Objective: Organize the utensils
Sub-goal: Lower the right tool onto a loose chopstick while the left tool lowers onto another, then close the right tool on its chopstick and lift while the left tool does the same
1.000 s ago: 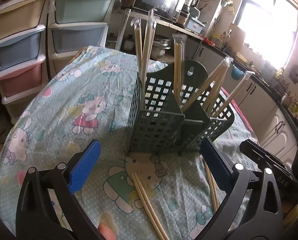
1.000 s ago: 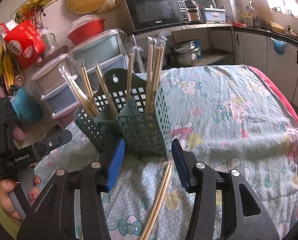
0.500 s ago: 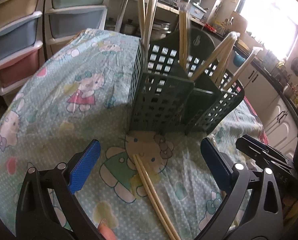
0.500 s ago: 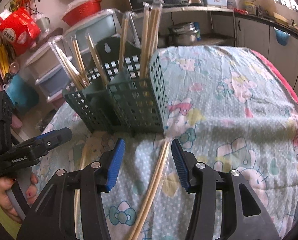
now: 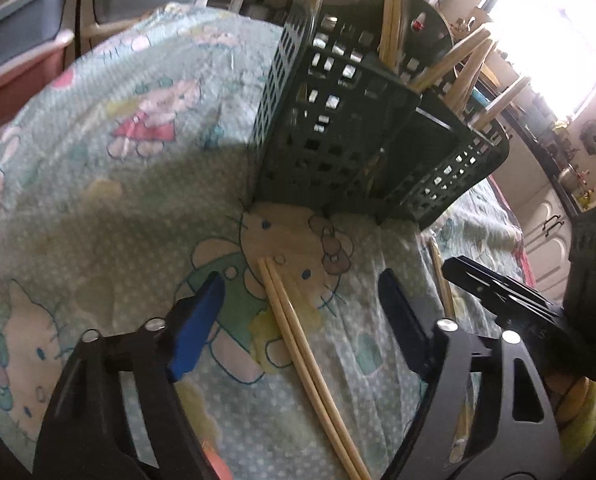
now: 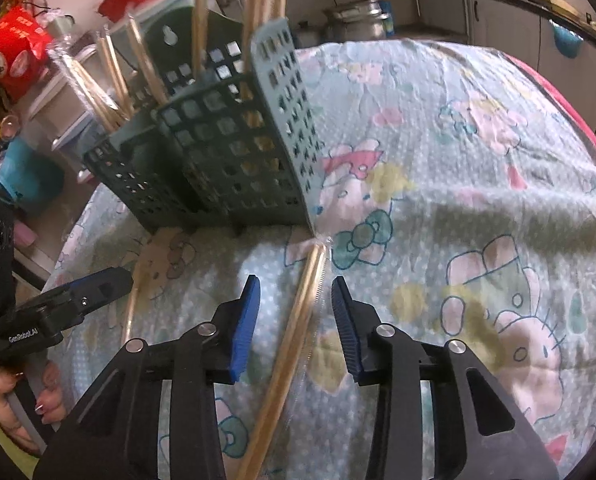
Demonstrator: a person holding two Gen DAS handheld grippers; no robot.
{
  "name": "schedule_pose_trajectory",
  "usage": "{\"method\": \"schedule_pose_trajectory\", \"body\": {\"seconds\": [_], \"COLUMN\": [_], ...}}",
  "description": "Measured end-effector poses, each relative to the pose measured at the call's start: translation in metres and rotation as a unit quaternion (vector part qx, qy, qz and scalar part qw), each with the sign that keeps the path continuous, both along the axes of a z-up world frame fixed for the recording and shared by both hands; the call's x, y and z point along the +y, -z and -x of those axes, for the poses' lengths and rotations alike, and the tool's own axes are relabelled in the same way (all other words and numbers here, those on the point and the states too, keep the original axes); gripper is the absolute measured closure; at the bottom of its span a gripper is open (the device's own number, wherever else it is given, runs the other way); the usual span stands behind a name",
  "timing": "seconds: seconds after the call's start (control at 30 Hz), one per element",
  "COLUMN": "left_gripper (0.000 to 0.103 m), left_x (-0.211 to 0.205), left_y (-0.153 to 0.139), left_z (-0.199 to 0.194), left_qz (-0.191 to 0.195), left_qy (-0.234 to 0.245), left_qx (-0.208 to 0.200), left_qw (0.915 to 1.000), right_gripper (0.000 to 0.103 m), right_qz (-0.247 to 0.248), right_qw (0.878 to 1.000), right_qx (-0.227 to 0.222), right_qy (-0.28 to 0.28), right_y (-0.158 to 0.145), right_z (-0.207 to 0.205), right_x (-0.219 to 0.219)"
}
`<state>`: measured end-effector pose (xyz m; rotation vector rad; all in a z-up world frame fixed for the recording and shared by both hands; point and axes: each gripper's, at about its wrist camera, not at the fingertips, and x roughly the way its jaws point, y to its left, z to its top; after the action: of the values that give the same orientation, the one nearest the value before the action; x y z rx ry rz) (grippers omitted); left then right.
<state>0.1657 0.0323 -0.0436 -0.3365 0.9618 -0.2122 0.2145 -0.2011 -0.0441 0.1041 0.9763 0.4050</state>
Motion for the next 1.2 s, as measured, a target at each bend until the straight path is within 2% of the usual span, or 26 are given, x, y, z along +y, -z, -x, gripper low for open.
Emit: {"method": "schedule_pose_trajectory", "body": {"seconds": [0.1,0.2,0.37,0.47,0.53,0.6,0.73,0.9,0.97,1.2], "left_gripper": [0.046,0.049,0.055,0.066,0.081,0.088,0.090,0.094,0.098,0.099], "left_x": [-0.001,-0.002,-0.008,-0.009,-0.006,-0.001,0.001,0.001,0.004,-0.001], "left_y": [0.005,0.008,0.010,0.012,0.013,0.014,0.015,0.013,0.011,-0.002], "left_z": [-0.003,-0.007,-0.015,-0.020,-0.022,-0.024,-0.027,-0.023,-0.021,-0.010], "left_qz": [-0.001,-0.007,-0.035,-0.048,-0.056,-0.057,-0.054,-0.054,-0.042,-0.023], "left_qy": [0.001,-0.001,-0.001,-0.006,-0.015,-0.022,-0.023,-0.027,-0.030,-0.018], "left_qx": [0.010,0.016,0.015,0.006,0.004,0.004,0.004,0.001,0.002,-0.013], "left_qw": [0.9999,0.9998,0.9993,0.9988,0.9983,0.9981,0.9983,0.9982,0.9987,0.9995], "right_gripper": [0.069,0.070,0.072,0.072,0.072,0.072,0.074,0.082,0.084,0.096], "right_qz": [0.000,0.001,0.014,0.032,0.045,0.057,0.079,0.076,0.068,0.011], "right_qw": [1.000,1.000,1.000,0.999,0.999,0.998,0.997,0.997,0.998,1.000], "right_qx": [0.009,0.012,0.013,0.006,-0.002,-0.009,-0.021,-0.021,-0.017,0.009], "right_qy": [0.004,0.006,0.007,0.002,-0.002,-0.006,-0.013,-0.010,-0.006,0.015], "right_y": [0.005,0.008,0.013,0.015,0.017,0.018,0.018,0.017,0.017,0.012], "right_z": [-0.006,-0.007,-0.011,-0.013,-0.011,-0.010,-0.008,-0.004,-0.002,-0.003], "right_x": [-0.003,-0.004,-0.004,0.003,0.007,0.009,0.014,0.011,0.007,-0.013]}}
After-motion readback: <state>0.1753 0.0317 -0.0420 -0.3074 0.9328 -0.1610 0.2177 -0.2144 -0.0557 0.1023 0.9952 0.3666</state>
